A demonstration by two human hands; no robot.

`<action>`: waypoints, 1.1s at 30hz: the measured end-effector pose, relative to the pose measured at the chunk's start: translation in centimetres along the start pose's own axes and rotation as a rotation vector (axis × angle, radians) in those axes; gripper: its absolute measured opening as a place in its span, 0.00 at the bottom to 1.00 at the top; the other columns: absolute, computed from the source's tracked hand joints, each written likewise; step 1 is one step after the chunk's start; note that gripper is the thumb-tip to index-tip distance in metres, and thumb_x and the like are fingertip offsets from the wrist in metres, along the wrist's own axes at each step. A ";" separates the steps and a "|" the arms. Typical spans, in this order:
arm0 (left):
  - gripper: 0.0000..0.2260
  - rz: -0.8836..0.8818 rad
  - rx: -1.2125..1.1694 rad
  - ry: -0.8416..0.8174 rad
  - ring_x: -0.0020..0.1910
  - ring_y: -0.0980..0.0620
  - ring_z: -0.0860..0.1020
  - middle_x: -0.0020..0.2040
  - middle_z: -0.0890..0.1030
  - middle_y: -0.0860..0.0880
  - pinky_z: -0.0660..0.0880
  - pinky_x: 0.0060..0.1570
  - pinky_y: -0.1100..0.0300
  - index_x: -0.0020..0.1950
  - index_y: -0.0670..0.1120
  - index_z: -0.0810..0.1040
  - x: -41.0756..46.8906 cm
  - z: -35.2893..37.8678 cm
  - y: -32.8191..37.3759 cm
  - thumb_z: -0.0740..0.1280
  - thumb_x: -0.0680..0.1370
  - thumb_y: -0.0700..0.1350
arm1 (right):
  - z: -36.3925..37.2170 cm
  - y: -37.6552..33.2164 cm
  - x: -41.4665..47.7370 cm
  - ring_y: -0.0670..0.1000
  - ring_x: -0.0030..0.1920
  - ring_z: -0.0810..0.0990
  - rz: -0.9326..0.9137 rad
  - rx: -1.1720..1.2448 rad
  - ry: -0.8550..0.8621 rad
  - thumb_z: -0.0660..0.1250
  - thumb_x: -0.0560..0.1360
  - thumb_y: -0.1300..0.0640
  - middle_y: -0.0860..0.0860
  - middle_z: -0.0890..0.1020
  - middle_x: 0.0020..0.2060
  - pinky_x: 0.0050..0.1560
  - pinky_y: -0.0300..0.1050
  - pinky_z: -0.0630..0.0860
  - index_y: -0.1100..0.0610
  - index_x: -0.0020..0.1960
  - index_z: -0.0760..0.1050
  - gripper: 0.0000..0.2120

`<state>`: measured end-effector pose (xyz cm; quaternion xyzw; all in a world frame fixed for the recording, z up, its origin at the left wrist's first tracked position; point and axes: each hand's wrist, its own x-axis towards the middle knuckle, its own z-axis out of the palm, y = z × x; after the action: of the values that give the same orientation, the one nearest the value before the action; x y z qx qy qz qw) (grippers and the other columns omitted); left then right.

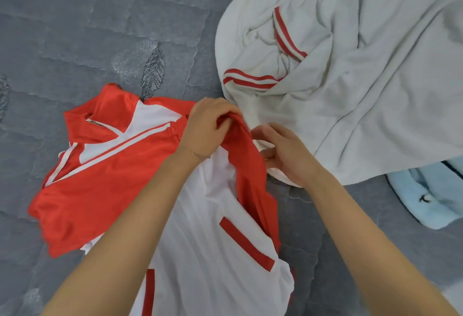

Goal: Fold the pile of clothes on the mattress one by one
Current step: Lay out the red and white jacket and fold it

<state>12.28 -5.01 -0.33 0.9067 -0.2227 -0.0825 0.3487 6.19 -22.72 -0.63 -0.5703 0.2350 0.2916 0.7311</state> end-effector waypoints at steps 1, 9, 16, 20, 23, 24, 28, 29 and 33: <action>0.13 -0.010 -0.079 0.038 0.47 0.47 0.78 0.45 0.81 0.50 0.72 0.54 0.52 0.47 0.41 0.82 0.0 -0.2 0.2 0.62 0.69 0.32 | -0.1 0.0 -0.1 0.49 0.29 0.79 0.065 0.074 -0.058 0.59 0.82 0.54 0.47 0.83 0.44 0.30 0.41 0.77 0.54 0.57 0.73 0.07; 0.17 -0.054 -0.196 0.092 0.50 0.58 0.78 0.48 0.81 0.51 0.71 0.57 0.67 0.50 0.41 0.83 -0.2 -1.3 0.4 0.61 0.68 0.28 | 1.1 2.6 0.2 0.51 0.43 0.81 0.002 -0.338 -0.095 0.64 0.77 0.61 0.62 0.82 0.48 0.47 0.47 0.76 0.50 0.54 0.79 0.11; 0.19 -0.184 -0.163 -0.077 0.51 0.54 0.80 0.51 0.81 0.51 0.72 0.56 0.65 0.55 0.44 0.81 -0.5 -2.2 0.8 0.60 0.71 0.27 | 0.1 2.6 0.1 0.50 0.39 0.71 0.023 -0.153 0.051 0.67 0.77 0.54 0.53 0.73 0.37 0.43 0.47 0.68 0.61 0.44 0.73 0.10; 0.26 -0.199 -0.277 -0.355 0.63 0.56 0.73 0.63 0.76 0.49 0.65 0.66 0.68 0.65 0.44 0.73 0.4 -2.9 2.4 0.58 0.73 0.23 | -2.8 0.1 -1.4 0.45 0.35 0.72 -0.127 -0.245 0.195 0.68 0.77 0.51 0.49 0.74 0.34 0.40 0.42 0.70 0.55 0.42 0.72 0.10; 0.19 -0.161 -0.351 -0.420 0.66 0.64 0.67 0.66 0.71 0.55 0.60 0.67 0.72 0.68 0.49 0.69 2.3 -2.0 5.3 0.60 0.80 0.33 | -3.9 -2.0 -2.5 0.46 0.43 0.77 -0.256 -0.362 0.175 0.70 0.75 0.55 0.49 0.80 0.42 0.47 0.39 0.73 0.55 0.48 0.76 0.05; 0.17 -0.134 -0.311 -0.458 0.66 0.64 0.67 0.67 0.71 0.56 0.59 0.67 0.72 0.69 0.49 0.69 3.1 -1.4 6.1 0.61 0.81 0.37 | -4.0 -2.6 -2.6 0.45 0.45 0.78 -0.303 -0.415 0.164 0.70 0.74 0.57 0.47 0.80 0.43 0.49 0.36 0.72 0.54 0.49 0.76 0.05; 0.11 -0.123 -0.209 -0.527 0.55 0.66 0.74 0.56 0.80 0.56 0.66 0.57 0.75 0.62 0.48 0.77 5.4 0.7 7.7 0.65 0.80 0.41 | -5.0 -4.2 -2.9 0.40 0.42 0.75 -0.388 -0.584 0.212 0.71 0.73 0.57 0.42 0.78 0.42 0.44 0.24 0.65 0.51 0.50 0.77 0.07; 0.08 -0.130 -0.188 -0.490 0.49 0.67 0.75 0.50 0.80 0.57 0.67 0.51 0.76 0.57 0.50 0.79 5.6 1.0 7.7 0.66 0.79 0.42 | -5.5 -4.3 -2.9 0.41 0.43 0.75 -0.383 -0.627 0.211 0.71 0.73 0.56 0.42 0.78 0.43 0.44 0.25 0.66 0.51 0.53 0.77 0.09; 0.05 -0.091 -0.067 -0.375 0.35 0.65 0.72 0.34 0.74 0.55 0.64 0.38 0.68 0.42 0.45 0.78 5.8 1.5 7.2 0.67 0.78 0.42 | -7.2 -4.7 -3.1 0.45 0.42 0.75 -0.271 -0.721 0.250 0.72 0.72 0.48 0.45 0.78 0.41 0.42 0.40 0.67 0.53 0.53 0.72 0.15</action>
<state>14.48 -13.35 3.37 0.8723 -0.2397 -0.2733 0.3271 7.16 -31.06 3.03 -0.8469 0.1277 0.1848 0.4819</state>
